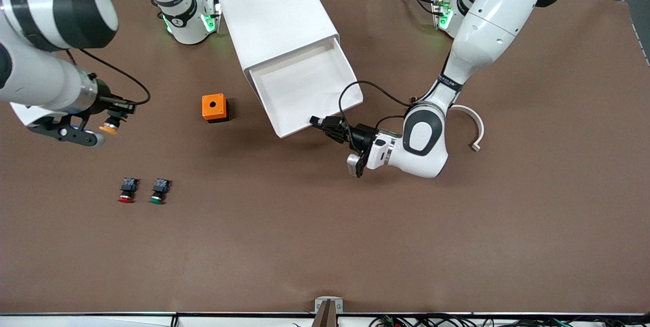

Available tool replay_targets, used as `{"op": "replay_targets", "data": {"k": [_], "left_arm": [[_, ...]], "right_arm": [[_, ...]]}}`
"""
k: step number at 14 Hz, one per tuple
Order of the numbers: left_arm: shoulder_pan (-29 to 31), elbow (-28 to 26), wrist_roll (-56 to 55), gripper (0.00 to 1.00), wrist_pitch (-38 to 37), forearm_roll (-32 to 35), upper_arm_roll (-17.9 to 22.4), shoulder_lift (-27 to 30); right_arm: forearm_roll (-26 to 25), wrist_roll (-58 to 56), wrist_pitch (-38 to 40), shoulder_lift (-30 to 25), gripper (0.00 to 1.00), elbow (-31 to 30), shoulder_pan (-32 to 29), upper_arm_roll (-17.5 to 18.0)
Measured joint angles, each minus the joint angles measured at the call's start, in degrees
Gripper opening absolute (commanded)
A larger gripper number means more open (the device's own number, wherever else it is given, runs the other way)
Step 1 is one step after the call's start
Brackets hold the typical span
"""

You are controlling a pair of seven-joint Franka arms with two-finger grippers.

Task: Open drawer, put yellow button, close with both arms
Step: 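Pull the drawer open with the left gripper while the right gripper lifts, then lower the yellow button into the drawer with the right gripper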

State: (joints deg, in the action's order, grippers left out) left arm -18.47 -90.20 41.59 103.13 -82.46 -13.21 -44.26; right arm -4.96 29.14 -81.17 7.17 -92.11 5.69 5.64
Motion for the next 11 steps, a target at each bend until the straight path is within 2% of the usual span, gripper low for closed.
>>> {"op": "replay_targets", "data": {"k": [2, 4, 6, 9, 11], "left_arm": [[0.09, 0.55, -2.15, 1.00, 0.20, 0.84, 0.08, 0.00], [0.38, 1.52, -5.18, 1.00, 0.33, 4.67, 0.10, 0.00], [1.93, 3.97, -8.66, 1.00, 0.50, 10.78, 0.14, 0.01], [5.05, 7.87, -13.52, 1.00, -0.53, 20.32, 0.14, 0.13], [6.47, 8.51, -14.25, 1.00, -1.56, 25.22, 0.12, 0.16]], "right_arm": [[2.82, 8.39, 0.21, -0.59, 0.24, -0.04, 4.11, 0.07], [6.00, 16.32, 0.06, -0.98, 0.24, -0.01, 7.20, 0.12], [9.23, 24.38, -1.12, -1.13, 0.24, 0.10, 10.03, 0.12], [11.04, 37.87, -5.66, -1.11, 0.24, 0.05, 16.02, 0.13], [12.79, 46.73, -9.54, -0.94, 0.24, -0.04, 20.20, 0.14]]}}
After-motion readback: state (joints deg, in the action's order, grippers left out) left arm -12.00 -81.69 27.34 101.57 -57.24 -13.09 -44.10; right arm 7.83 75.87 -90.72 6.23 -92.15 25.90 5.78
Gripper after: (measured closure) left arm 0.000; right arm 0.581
